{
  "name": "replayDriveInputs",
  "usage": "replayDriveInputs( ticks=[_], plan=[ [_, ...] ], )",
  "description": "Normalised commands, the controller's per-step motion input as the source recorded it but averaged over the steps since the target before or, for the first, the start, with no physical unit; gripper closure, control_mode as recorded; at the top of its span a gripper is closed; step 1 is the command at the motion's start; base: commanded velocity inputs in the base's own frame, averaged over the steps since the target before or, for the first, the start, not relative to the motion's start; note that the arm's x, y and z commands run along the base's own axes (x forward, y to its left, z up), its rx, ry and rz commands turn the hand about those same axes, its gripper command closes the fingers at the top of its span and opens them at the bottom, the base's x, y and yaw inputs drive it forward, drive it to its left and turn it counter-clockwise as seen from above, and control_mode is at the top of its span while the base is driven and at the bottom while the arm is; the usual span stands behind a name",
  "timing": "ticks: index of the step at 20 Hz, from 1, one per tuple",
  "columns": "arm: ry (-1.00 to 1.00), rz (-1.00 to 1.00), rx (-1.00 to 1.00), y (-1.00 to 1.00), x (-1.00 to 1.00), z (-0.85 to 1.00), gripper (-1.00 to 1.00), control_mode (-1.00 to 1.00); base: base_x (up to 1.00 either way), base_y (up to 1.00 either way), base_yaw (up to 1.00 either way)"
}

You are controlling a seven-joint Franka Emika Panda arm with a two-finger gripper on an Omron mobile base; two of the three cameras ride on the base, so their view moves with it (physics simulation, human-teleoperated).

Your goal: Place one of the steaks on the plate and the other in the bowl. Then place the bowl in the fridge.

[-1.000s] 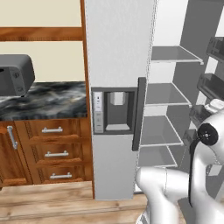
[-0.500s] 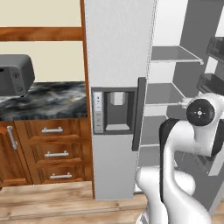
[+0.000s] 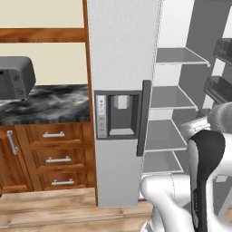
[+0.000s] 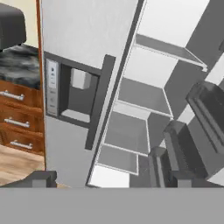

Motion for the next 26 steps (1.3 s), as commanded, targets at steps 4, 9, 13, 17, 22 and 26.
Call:
replayDriveInputs(
  ticks=[4, 9, 13, 17, 22, 26],
  plan=[
    [0.15, 0.57, 0.21, 0.70, -0.03, -0.50, -1.00, -1.00, 0.00, 0.00, 0.00],
    [0.11, 0.41, 0.18, 0.67, 0.00, -0.45, -1.00, -1.00, 0.00, 0.00, 0.00],
    [0.04, 0.14, 0.11, 0.34, 0.00, -0.27, -1.00, -1.00, 0.00, 0.00, 0.00],
    [-0.23, -0.11, 0.01, 0.00, -0.09, -0.04, -1.00, -1.00, 0.00, 0.00, 0.00],
    [-0.21, -0.31, 0.00, 0.00, -0.03, -0.14, -1.00, -1.00, 0.00, 0.00, 0.00],
    [0.00, -0.25, 0.00, -0.35, -0.02, 0.00, -1.00, -1.00, 0.00, 0.00, 0.00]
  ],
)
